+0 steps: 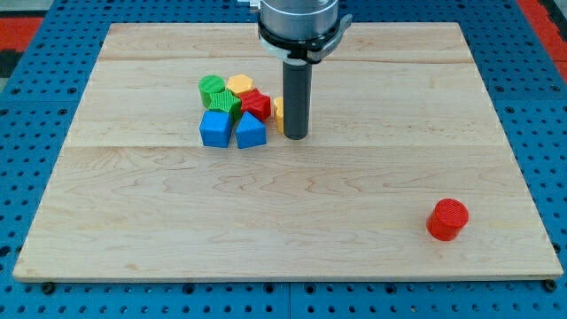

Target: Place the red circle towards the bottom right side of the red star

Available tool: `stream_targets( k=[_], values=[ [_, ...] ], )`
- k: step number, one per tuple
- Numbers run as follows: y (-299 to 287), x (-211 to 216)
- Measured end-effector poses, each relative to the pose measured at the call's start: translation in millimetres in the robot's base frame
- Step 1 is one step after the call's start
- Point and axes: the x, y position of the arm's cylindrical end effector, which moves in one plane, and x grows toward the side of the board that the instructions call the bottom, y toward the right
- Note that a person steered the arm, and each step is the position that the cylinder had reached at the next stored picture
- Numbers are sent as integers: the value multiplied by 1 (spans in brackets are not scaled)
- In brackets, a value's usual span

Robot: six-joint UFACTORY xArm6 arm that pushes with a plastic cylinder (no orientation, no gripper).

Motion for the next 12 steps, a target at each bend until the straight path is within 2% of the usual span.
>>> stream_targets(
  k=[1, 3, 4, 5, 7, 8, 9, 10, 11, 12],
  values=[
    [3, 0],
    [172, 28],
    [238, 59],
    [245, 116],
    [134, 129],
    [151, 141],
    [164, 171],
    [134, 193],
    [102, 155],
    [89, 140]
  ],
)
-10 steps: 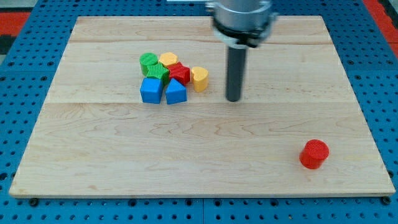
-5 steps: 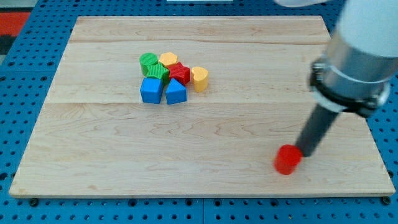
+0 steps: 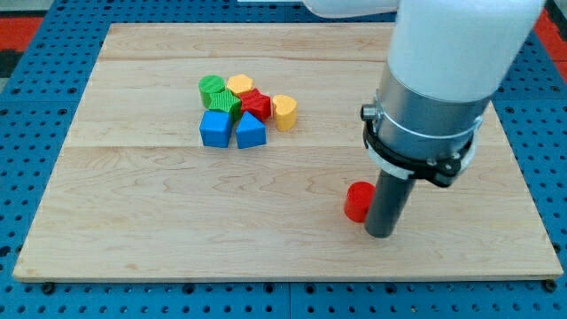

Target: Place the red circle towards the bottom right side of the red star

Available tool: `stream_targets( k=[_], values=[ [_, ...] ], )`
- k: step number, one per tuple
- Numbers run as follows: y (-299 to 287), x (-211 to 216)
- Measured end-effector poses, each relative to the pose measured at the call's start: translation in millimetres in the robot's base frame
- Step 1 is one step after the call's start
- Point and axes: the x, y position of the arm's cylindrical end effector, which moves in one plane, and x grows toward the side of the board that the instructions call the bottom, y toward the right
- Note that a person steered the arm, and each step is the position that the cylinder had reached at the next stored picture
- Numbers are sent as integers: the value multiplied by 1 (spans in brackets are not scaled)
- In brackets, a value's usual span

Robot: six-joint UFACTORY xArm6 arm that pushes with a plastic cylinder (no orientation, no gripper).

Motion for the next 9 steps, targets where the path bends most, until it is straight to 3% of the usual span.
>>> stream_targets(
  k=[4, 7, 9],
  values=[
    [-33, -100],
    [-62, -96],
    [-89, -137]
  ],
)
